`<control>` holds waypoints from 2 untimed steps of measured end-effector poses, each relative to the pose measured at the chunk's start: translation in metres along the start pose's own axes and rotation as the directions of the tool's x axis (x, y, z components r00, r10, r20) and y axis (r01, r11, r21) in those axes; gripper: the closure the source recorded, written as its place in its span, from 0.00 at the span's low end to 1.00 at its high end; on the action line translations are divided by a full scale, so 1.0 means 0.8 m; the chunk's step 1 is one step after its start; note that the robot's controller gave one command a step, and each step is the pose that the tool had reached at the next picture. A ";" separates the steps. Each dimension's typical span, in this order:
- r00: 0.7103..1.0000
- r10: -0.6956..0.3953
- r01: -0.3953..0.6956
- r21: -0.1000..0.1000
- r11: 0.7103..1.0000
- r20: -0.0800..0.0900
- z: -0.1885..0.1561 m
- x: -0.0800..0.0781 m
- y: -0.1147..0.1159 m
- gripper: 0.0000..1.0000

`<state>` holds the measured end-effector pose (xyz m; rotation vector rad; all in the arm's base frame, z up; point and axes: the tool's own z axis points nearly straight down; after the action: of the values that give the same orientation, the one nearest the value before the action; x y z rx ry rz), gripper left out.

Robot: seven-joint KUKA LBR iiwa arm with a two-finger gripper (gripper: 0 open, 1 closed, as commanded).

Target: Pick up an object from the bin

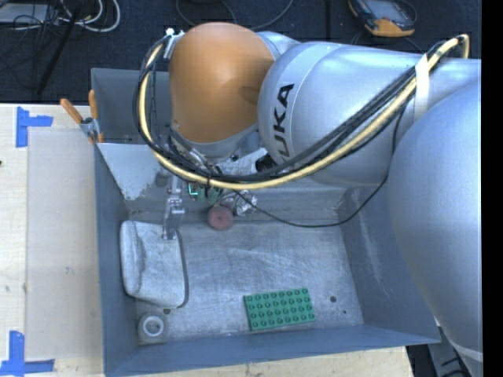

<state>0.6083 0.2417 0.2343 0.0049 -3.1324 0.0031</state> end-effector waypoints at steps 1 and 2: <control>0.987 -0.160 0.160 0.001 0.987 -0.001 0.166 0.020 -0.092 0.00; 0.934 -0.358 0.358 0.003 0.934 0.004 0.125 0.091 -0.221 0.00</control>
Offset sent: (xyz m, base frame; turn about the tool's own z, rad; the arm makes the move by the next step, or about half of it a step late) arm -0.0151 -0.0720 -0.1275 -0.1627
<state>0.5348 0.0647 0.1356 0.5767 -3.0833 0.0041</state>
